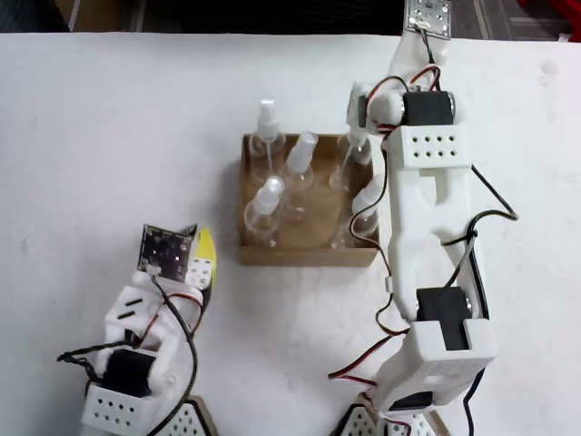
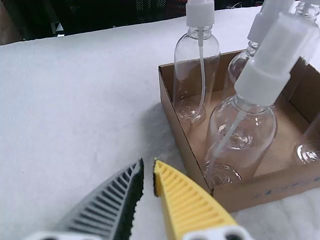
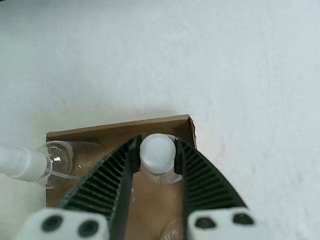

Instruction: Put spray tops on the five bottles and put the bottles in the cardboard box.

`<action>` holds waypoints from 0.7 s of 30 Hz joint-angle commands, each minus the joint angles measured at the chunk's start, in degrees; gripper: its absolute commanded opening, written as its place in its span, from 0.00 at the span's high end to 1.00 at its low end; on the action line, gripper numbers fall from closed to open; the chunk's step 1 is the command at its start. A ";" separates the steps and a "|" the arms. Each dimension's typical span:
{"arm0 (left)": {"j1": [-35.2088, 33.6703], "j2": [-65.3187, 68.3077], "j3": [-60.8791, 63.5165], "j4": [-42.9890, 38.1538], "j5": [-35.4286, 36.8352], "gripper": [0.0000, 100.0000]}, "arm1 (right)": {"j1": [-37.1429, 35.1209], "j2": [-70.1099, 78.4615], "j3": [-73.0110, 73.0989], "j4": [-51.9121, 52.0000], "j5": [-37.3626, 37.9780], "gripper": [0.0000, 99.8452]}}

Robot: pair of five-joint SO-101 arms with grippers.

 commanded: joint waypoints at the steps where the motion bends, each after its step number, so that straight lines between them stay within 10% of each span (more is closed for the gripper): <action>1: 0.84 -0.48 -0.09 0.18 -0.70 0.96 | 0.22 -0.48 -2.55 -2.95 7.03 0.98; 21: 0.84 -0.48 -0.09 0.18 -0.70 0.96 | -1.54 4.09 -1.76 -2.77 13.19 0.98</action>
